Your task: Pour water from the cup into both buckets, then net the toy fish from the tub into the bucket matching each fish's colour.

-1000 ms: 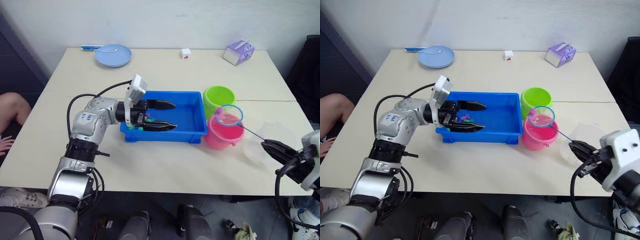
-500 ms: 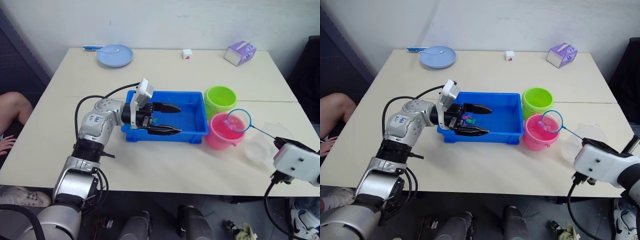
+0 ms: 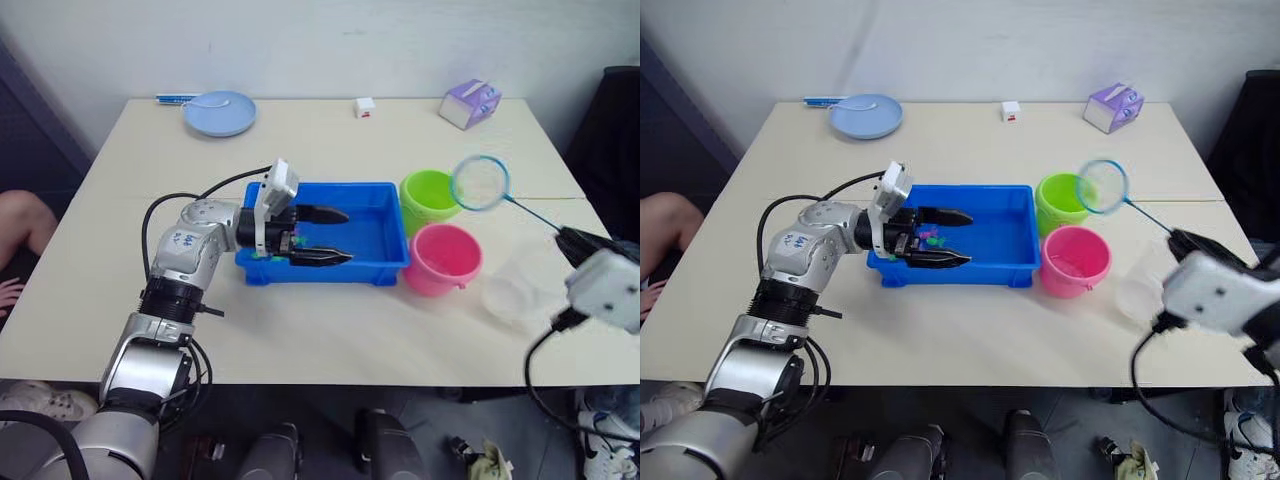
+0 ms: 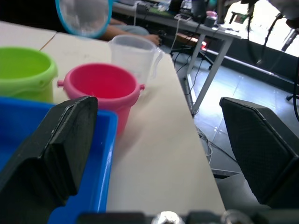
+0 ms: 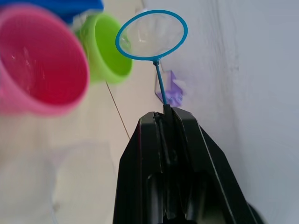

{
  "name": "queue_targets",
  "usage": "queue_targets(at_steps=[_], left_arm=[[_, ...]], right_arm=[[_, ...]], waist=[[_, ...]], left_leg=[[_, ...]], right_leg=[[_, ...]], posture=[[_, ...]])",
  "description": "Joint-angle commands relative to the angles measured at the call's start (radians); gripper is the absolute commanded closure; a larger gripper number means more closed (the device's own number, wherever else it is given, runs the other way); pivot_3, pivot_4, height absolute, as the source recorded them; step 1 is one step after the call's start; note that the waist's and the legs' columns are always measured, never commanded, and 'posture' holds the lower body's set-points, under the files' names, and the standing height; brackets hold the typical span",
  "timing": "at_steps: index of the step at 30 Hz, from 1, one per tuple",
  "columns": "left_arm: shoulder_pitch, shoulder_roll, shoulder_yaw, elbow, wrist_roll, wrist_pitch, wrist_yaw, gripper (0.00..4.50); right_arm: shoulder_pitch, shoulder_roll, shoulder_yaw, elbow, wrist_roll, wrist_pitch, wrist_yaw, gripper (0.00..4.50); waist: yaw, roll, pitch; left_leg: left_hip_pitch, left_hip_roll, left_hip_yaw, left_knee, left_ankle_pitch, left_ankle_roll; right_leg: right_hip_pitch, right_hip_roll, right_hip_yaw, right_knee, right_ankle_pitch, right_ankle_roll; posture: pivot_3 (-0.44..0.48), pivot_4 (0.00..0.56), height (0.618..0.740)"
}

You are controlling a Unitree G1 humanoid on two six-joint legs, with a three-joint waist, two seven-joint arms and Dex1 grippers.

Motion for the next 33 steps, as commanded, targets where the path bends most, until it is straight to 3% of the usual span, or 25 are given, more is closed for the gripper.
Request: queue_targets(at_steps=[1,7,16,27,33], left_arm=[[0.024,0.056,0.046,0.017,0.03,-0.032,0.022,0.0],[0.169,0.185,0.151,-0.12,0.012,0.027,0.106,0.0],[0.401,0.316,0.317,-0.385,-0.034,0.166,0.248,0.0],[0.474,0.344,0.373,-0.527,-0.094,0.25,0.323,0.0],[0.479,0.347,0.377,-0.531,-0.099,0.251,0.342,0.0]], right_arm=[[-0.166,0.008,0.124,-0.023,0.16,0.191,0.0,3.74],[-0.435,0.065,0.433,0.107,0.203,0.281,0.024,3.74],[-0.617,0.194,0.733,0.38,0.091,0.171,0.055,3.74],[-0.762,0.281,0.839,0.689,-0.084,0.005,0.021,3.74],[-0.776,0.303,0.829,0.745,-0.1,-0.026,0.038,3.74]], waist=[[-0.005,0.0,0.0],[-0.007,0.0,0.0],[0.005,0.0,0.0],[-0.003,0.0,0.0],[-0.016,0.0,0.0]], left_leg=[[0.0,0.0,0.0,0.0,0.0,0.0],[-0.001,-0.001,-0.001,-0.001,0.0,0.0],[-0.002,-0.001,-0.001,0.0,0.0,0.0],[-0.002,-0.001,-0.001,-0.001,0.0,0.0],[-0.002,-0.001,-0.001,-0.001,0.0,0.0]], right_leg=[[0.0,0.0,0.0,0.0,0.0,0.0],[-0.001,-0.001,0.0,-0.001,0.0,0.0],[-0.002,-0.001,-0.001,-0.001,0.0,0.0],[-0.002,-0.001,-0.002,-0.001,0.0,-0.001],[-0.002,-0.001,-0.002,-0.001,0.0,-0.001]], posture=[[0.0,0.15,0.74],[0.0,0.15,0.74],[0.0,0.15,0.74],[0.0,0.15,0.74],[0.0,0.15,0.74]])
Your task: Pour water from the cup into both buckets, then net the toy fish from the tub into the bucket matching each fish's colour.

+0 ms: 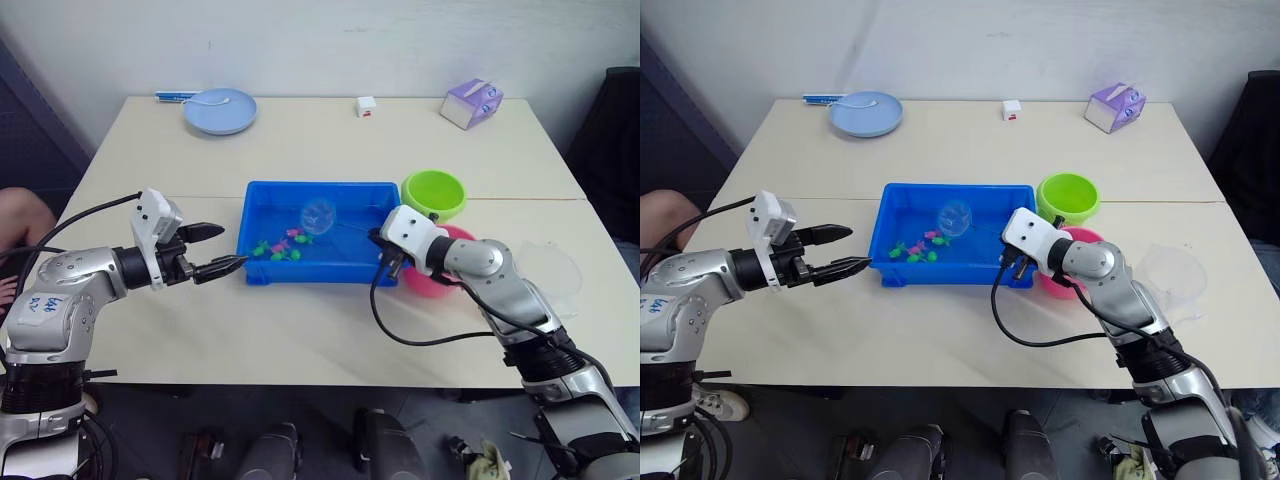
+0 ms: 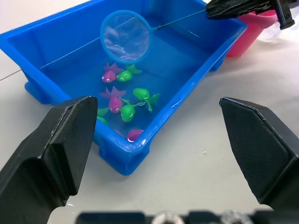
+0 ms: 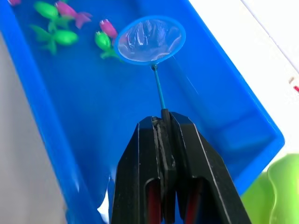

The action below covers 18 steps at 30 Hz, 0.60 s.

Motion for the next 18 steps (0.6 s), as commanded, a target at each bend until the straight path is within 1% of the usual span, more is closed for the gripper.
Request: queue_targets(at_steps=[1,4,11,18], left_arm=[[0.003,0.016,0.028,-0.035,-0.02,-0.003,0.012,0.0],[-0.003,0.016,0.023,-0.031,-0.019,-0.005,0.017,0.0],[-0.024,0.011,0.01,-0.018,-0.017,-0.009,0.021,0.0],[-0.04,0.002,-0.003,-0.011,-0.015,-0.016,0.024,0.0]], right_arm=[[-0.021,0.015,-0.023,-0.013,0.001,-0.028,0.009,3.74],[-0.013,0.041,-0.049,-0.055,0.044,0.005,0.022,3.74],[0.022,0.049,-0.058,-0.136,0.06,0.067,0.024,3.74],[0.067,0.03,-0.006,-0.158,0.03,0.105,0.069,3.74]], waist=[[-0.006,0.0,0.0],[-0.01,0.0,0.0],[-0.008,0.0,0.0],[-0.007,0.0,0.0]], left_leg=[[0.0,0.0,0.0,0.0,0.0,0.0],[0.0,0.0,0.0,-0.001,0.0,0.0],[0.0,0.0,0.0,-0.002,0.0,0.0],[0.0,0.0,0.0,-0.001,0.0,0.0]], right_leg=[[0.0,0.0,0.0,0.0,0.0,0.0],[0.0,0.0,0.0,0.0,0.0,0.0],[0.0,0.0,0.0,0.0,0.0,0.0],[0.0,0.0,0.0,0.001,0.0,0.0]], posture=[[0.0,0.15,0.74],[0.0,0.15,0.74],[0.0,0.15,0.74],[0.0,0.15,0.74]])
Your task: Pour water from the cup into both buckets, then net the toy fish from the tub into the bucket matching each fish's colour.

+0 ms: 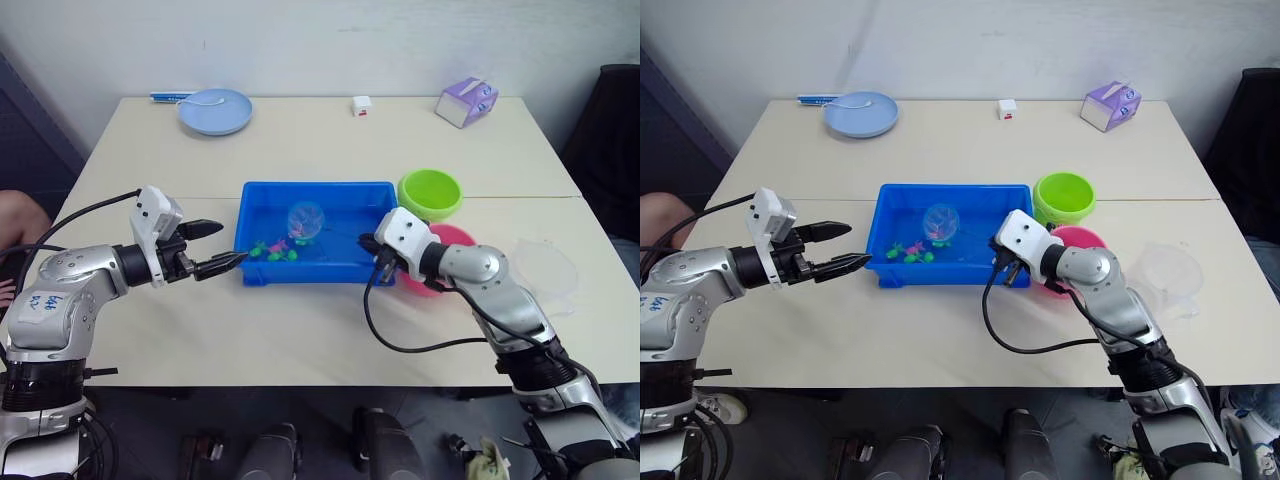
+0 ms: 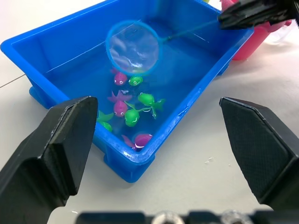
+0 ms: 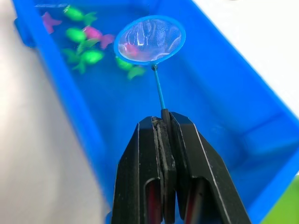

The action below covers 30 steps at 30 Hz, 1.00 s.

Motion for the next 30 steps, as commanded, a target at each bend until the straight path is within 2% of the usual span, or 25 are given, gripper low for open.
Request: queue_targets(at_steps=[1,16,25,30], left_arm=[[-0.025,0.002,0.003,-0.018,-0.014,-0.014,0.003,0.0],[-0.018,-0.007,0.003,-0.012,-0.013,-0.027,0.008,0.0],[-0.025,-0.007,0.0,0.001,-0.01,-0.036,0.004,0.0],[-0.031,-0.007,-0.002,0.006,-0.01,-0.04,0.003,0.0]], right_arm=[[0.015,-0.017,0.017,-0.045,-0.017,0.003,0.022,3.74],[-0.021,-0.082,-0.032,0.034,-0.057,-0.011,0.005,3.74],[-0.083,-0.014,0.015,0.14,-0.096,-0.063,-0.002,3.74],[-0.087,0.016,0.025,0.135,-0.091,-0.06,0.013,3.74]], waist=[[0.0,0.0,0.0],[0.001,0.0,0.0],[-0.002,0.0,0.0],[-0.002,0.0,0.0]], left_leg=[[0.0,0.0,0.0,0.0,0.0,0.0],[0.0,0.0,0.0,0.0,0.0,0.0],[0.0,0.0,0.0,-0.001,0.0,0.0],[0.0,0.0,0.0,-0.001,0.0,0.0]], right_leg=[[0.0,0.0,0.0,0.0,0.0,0.0],[0.0,0.0,0.0,-0.001,0.0,0.0],[0.0,0.0,0.0,-0.001,0.0,0.0],[0.0,0.0,0.0,-0.001,0.0,0.0]], posture=[[0.0,0.15,0.74],[0.0,0.15,0.74],[0.0,0.15,0.74],[0.0,0.15,0.74]])
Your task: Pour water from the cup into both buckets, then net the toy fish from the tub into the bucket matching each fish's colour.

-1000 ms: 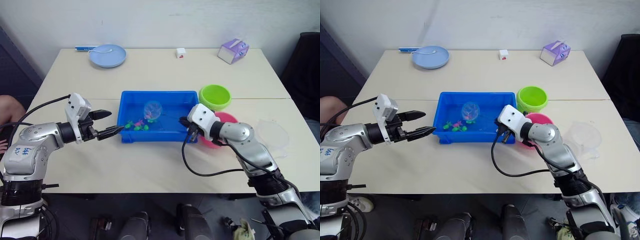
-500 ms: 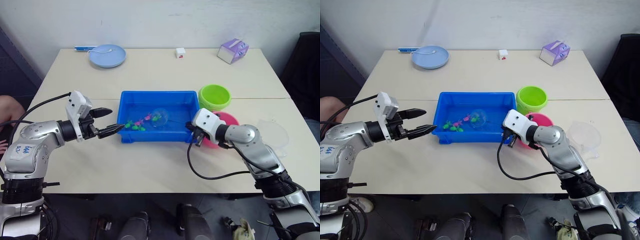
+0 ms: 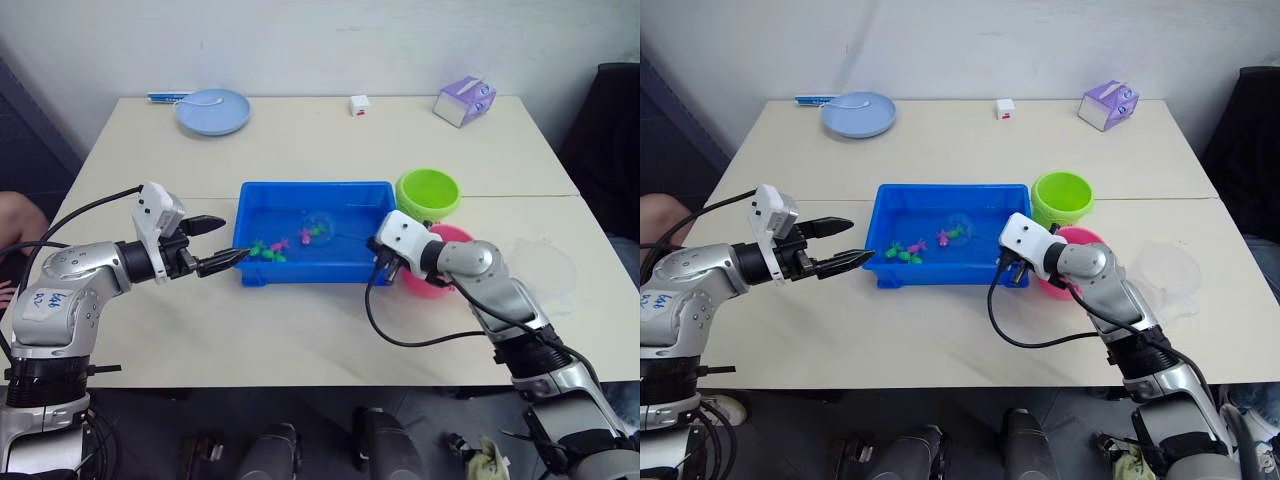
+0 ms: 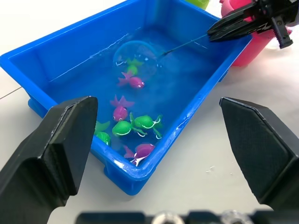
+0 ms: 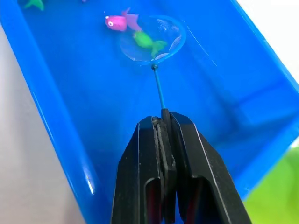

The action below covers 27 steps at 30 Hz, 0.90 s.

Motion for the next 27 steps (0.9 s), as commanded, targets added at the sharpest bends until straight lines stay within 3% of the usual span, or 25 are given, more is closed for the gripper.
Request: queue_targets(at_steps=[1,12,21,27], left_arm=[[-0.016,0.003,0.006,-0.001,-0.01,-0.019,-0.003,0.0],[-0.043,-0.022,-0.019,0.01,-0.028,-0.016,-0.032,0.0],[-0.157,-0.078,-0.108,0.069,-0.049,-0.017,-0.129,0.0],[-0.255,-0.162,-0.19,0.115,-0.056,-0.022,-0.202,0.0]], right_arm=[[-0.009,0.017,-0.002,-0.039,0.012,0.0,0.016,3.74],[0.07,0.05,-0.208,-0.307,0.29,0.379,0.035,3.74],[0.161,0.001,-0.389,-0.559,0.421,0.61,-0.06,3.74],[0.279,-0.047,-0.592,-0.761,0.505,0.752,-0.128,3.74]], waist=[[0.0,0.0,0.0],[0.004,0.0,0.0],[0.006,0.0,0.0],[0.019,0.0,0.0]], left_leg=[[0.0,0.0,0.0,0.0,0.0,0.0],[0.0,0.0,-0.001,0.0,0.0,0.0],[0.0,-0.001,-0.001,0.0,0.0,0.0],[-0.001,-0.001,-0.001,0.0,0.0,0.0]], right_leg=[[0.0,0.0,0.0,0.0,0.0,0.0],[0.0,0.0,0.0,0.0,0.0,0.0],[0.0,-0.001,0.0,0.0,0.0,0.0],[0.0,-0.001,0.0,0.0,0.0,0.0]], posture=[[0.0,0.15,0.74],[0.0,0.15,0.74],[0.0,0.15,0.74],[0.0,0.15,0.74]])
